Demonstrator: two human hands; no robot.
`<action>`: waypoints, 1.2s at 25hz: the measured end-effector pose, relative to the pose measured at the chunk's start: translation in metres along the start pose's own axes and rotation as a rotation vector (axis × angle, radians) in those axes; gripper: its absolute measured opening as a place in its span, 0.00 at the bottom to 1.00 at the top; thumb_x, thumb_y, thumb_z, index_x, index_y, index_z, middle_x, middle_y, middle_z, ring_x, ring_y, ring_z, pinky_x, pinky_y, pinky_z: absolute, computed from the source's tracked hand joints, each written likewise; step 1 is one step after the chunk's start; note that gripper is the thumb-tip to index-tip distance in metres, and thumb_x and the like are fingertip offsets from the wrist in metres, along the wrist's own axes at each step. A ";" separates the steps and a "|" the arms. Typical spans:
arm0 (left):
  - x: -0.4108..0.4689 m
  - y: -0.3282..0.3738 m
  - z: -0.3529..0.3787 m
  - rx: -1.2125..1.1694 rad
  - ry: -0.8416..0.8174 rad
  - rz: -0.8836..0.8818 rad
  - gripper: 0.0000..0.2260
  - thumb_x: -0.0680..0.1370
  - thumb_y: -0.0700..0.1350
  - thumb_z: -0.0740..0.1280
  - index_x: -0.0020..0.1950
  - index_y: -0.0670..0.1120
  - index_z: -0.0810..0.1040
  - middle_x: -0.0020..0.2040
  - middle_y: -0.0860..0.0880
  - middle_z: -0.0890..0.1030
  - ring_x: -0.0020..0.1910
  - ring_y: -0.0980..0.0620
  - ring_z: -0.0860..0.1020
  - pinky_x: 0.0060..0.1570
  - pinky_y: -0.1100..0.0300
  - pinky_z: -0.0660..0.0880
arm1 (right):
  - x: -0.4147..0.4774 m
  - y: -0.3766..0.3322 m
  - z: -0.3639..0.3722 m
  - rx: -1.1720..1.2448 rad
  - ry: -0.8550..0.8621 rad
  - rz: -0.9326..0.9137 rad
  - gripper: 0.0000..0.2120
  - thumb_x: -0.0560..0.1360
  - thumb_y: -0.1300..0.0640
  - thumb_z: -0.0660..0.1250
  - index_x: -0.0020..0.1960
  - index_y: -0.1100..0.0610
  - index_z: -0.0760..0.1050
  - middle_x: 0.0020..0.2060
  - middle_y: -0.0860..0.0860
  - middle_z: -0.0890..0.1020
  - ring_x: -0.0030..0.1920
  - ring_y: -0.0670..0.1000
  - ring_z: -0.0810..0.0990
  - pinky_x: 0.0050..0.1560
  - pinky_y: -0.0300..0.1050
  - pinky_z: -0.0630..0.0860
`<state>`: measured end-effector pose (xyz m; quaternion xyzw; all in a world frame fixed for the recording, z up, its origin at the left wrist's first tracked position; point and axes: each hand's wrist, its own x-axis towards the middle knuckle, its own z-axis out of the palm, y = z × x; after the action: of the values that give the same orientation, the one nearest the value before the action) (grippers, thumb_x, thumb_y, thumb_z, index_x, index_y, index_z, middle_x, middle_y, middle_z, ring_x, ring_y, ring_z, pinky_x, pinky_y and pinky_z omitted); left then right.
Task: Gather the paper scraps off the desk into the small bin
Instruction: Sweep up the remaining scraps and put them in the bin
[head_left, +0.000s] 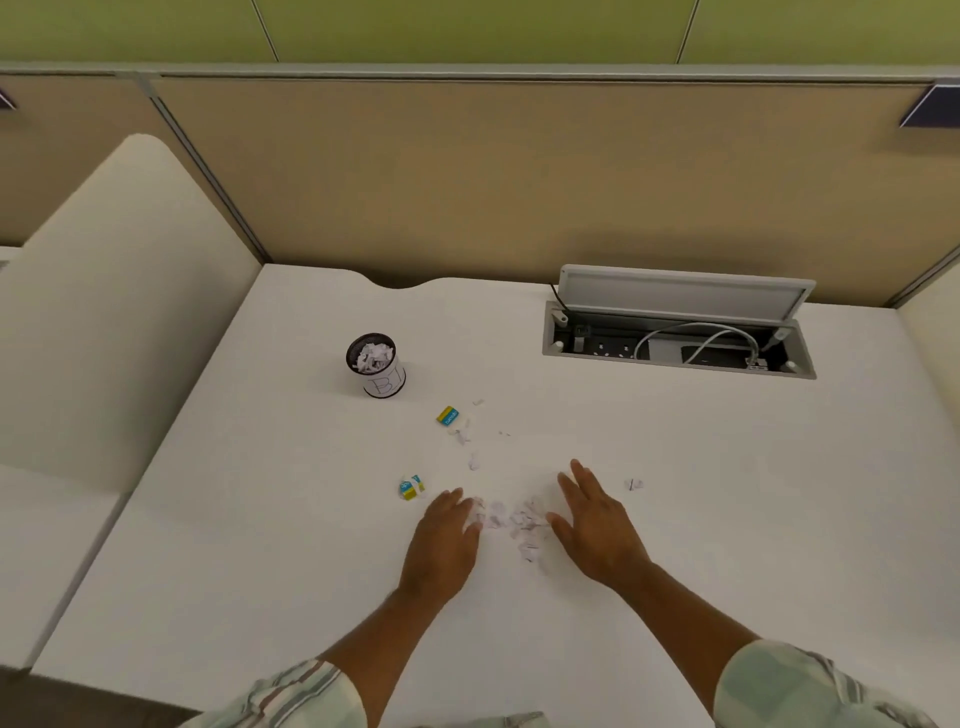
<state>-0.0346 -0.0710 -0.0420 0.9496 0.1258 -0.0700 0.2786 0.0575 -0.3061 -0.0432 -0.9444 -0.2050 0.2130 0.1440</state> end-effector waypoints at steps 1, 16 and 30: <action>0.002 -0.001 -0.008 -0.069 0.084 -0.085 0.18 0.82 0.46 0.65 0.71 0.42 0.75 0.73 0.44 0.74 0.75 0.45 0.68 0.75 0.58 0.60 | 0.000 0.012 -0.008 -0.002 0.010 0.037 0.34 0.82 0.37 0.51 0.82 0.54 0.52 0.83 0.52 0.47 0.82 0.53 0.49 0.77 0.52 0.60; 0.073 -0.064 -0.065 -0.154 -0.005 -0.388 0.11 0.78 0.41 0.69 0.59 0.41 0.84 0.59 0.40 0.80 0.59 0.41 0.79 0.60 0.52 0.75 | -0.009 0.007 0.014 0.049 -0.132 0.256 0.41 0.81 0.37 0.57 0.82 0.59 0.46 0.83 0.55 0.46 0.82 0.56 0.48 0.75 0.57 0.64; 0.071 -0.036 -0.068 -0.259 0.117 -0.166 0.08 0.76 0.39 0.68 0.40 0.46 0.86 0.43 0.48 0.85 0.45 0.50 0.82 0.51 0.54 0.79 | 0.038 -0.072 0.005 0.051 0.045 0.043 0.30 0.83 0.43 0.56 0.80 0.55 0.59 0.80 0.53 0.61 0.79 0.53 0.61 0.76 0.51 0.63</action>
<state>0.0276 0.0094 -0.0183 0.8945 0.2276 -0.0205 0.3843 0.0628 -0.2255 -0.0345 -0.9491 -0.1758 0.2002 0.1681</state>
